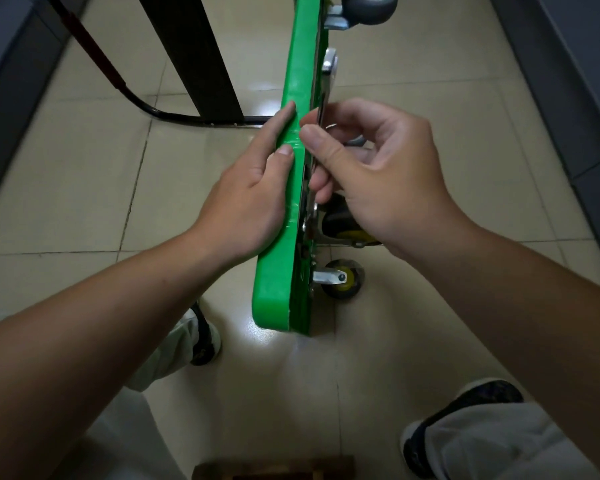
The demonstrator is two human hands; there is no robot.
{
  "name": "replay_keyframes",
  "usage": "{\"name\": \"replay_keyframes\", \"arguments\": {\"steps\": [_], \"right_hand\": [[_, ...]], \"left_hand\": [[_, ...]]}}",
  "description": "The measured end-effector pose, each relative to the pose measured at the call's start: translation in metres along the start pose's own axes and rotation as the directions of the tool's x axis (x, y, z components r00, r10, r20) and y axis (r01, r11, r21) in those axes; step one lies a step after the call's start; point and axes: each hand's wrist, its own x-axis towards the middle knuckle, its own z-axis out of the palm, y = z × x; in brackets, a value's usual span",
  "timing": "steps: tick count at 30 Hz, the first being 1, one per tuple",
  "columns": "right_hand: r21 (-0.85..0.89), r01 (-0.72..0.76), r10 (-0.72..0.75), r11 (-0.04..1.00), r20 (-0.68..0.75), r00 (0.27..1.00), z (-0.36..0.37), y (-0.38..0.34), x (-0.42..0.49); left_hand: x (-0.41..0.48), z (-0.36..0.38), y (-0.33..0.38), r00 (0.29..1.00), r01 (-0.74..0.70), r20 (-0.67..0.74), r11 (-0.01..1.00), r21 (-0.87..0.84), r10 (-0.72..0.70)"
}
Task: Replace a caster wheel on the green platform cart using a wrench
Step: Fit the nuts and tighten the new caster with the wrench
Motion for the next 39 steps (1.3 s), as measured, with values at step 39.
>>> {"name": "replay_keyframes", "arguments": {"steps": [39], "right_hand": [[0.547,-0.563,0.744,0.619,-0.181,0.643,-0.044,-0.003,-0.181]], "left_hand": [[-0.003,0.003,0.003,1.000,0.022,0.012,0.999,-0.050,-0.021]]}}
